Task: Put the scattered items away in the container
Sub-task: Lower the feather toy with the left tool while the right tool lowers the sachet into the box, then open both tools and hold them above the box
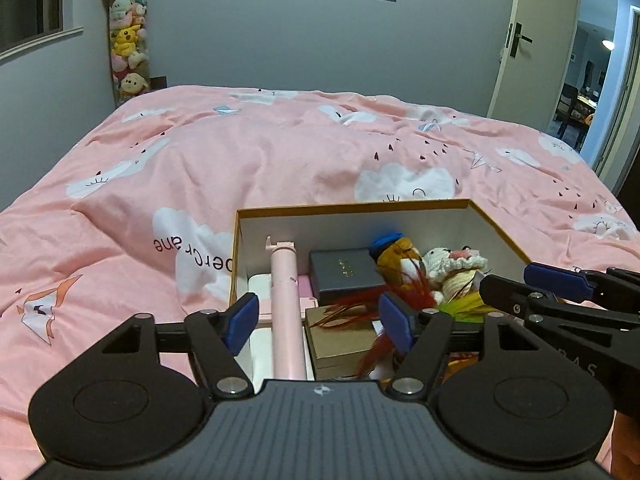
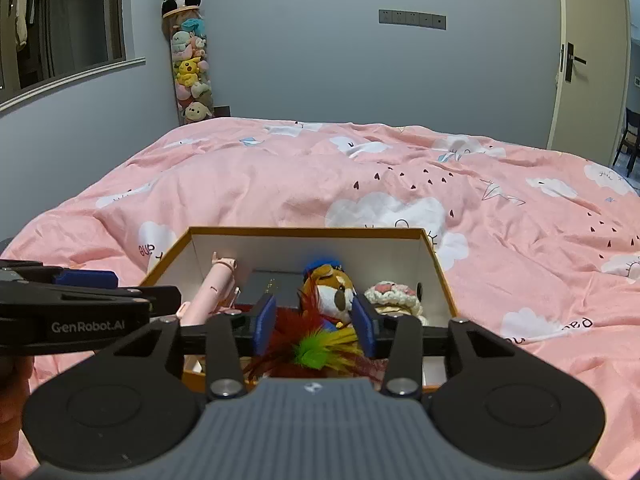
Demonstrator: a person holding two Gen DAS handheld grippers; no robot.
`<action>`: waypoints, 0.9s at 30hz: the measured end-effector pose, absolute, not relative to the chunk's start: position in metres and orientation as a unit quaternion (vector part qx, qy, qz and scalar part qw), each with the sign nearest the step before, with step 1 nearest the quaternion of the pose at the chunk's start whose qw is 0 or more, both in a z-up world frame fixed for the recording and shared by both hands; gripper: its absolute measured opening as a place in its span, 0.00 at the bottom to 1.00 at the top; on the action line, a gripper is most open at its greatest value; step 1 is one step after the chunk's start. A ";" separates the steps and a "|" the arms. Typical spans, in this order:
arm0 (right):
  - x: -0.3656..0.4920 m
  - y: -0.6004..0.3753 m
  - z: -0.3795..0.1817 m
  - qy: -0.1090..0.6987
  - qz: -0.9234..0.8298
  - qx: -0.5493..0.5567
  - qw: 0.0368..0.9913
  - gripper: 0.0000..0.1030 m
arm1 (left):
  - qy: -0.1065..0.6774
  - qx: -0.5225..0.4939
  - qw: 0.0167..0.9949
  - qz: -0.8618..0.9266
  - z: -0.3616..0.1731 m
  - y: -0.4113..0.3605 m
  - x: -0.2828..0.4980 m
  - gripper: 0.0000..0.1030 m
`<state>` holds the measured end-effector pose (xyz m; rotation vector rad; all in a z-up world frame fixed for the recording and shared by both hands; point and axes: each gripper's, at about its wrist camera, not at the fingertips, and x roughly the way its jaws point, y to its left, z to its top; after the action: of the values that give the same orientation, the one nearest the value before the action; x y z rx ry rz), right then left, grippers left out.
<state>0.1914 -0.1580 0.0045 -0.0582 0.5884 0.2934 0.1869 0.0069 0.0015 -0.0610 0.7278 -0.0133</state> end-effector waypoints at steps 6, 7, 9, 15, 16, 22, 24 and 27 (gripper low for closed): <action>0.189 -0.157 -0.008 0.291 0.135 -0.034 0.947 0.49 | 0.358 -0.027 0.933 -0.002 -0.009 0.004 0.184 0.81; 0.188 -0.157 -0.009 0.291 0.135 -0.032 0.947 0.49 | 0.358 -0.027 0.933 -0.002 -0.010 0.004 0.184 0.81; 0.187 -0.157 -0.011 0.288 0.135 -0.034 0.947 0.49 | 0.359 -0.028 0.933 -0.004 -0.013 0.004 0.184 0.81; 0.186 -0.154 -0.017 0.285 0.134 -0.045 0.948 0.49 | 0.369 -0.023 0.929 -0.005 -0.021 0.002 0.184 0.81; 0.186 -0.154 -0.018 0.285 0.134 -0.046 0.948 0.49 | 0.371 -0.022 0.928 -0.005 -0.023 0.002 0.184 0.81; 0.186 -0.153 -0.027 0.296 0.132 -0.048 0.945 0.48 | 0.374 -0.020 0.927 -0.005 -0.032 0.000 0.181 0.82; 0.185 -0.153 -0.031 0.301 0.132 -0.050 0.943 0.48 | 0.370 -0.021 0.929 -0.001 -0.033 0.000 0.180 0.82; 0.184 -0.153 -0.035 0.300 0.131 -0.049 0.944 0.48 | 0.369 -0.027 0.929 0.004 -0.036 0.000 0.179 0.84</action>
<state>0.1837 -0.1533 -0.0347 -0.0998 0.6110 0.2672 0.1791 0.0004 -0.0359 -0.0563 0.7551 0.0077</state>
